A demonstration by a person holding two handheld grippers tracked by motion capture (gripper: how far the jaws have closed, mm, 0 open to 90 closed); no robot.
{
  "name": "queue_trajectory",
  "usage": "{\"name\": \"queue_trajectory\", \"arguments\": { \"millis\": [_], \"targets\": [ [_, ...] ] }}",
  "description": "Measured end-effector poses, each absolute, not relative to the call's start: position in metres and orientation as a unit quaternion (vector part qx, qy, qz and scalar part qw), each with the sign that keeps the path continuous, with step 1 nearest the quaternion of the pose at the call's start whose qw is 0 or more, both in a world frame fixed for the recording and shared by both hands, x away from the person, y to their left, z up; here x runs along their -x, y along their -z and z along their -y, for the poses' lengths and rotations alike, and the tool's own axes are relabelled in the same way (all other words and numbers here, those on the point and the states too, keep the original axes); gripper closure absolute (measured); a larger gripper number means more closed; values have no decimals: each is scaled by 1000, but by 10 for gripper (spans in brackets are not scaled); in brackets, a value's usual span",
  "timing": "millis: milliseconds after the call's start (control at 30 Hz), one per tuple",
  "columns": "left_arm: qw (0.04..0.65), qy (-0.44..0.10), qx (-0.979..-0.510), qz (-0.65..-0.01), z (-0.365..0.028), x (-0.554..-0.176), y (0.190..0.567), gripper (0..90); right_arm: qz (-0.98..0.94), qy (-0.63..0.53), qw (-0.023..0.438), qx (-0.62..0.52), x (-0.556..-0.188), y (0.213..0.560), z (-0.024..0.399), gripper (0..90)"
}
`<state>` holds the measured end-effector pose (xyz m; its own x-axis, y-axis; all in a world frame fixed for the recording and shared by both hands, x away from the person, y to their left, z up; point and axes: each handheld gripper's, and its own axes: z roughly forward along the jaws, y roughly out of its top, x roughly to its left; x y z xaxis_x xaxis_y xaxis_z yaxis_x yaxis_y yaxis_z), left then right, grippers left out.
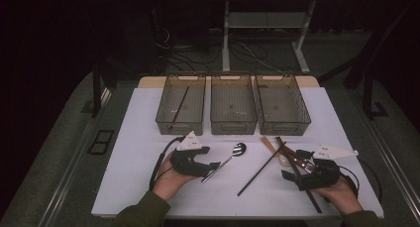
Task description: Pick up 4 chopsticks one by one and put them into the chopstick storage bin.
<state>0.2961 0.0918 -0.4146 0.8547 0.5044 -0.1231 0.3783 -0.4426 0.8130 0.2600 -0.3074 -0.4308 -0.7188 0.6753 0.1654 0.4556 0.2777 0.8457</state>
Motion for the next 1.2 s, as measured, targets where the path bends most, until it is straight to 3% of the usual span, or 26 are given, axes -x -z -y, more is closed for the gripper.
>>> {"name": "queue_trajectory", "arguments": {
  "millis": [500,1200],
  "targets": [
    [457,-38,-857,-235,-70,-290,420,519,-790,-483,115,-358,-259,430,308,20],
    [447,-11,-869,-214,-29,-282,434,617,-792,-481,116,-358,-260,431,307,21]
  ]
}}
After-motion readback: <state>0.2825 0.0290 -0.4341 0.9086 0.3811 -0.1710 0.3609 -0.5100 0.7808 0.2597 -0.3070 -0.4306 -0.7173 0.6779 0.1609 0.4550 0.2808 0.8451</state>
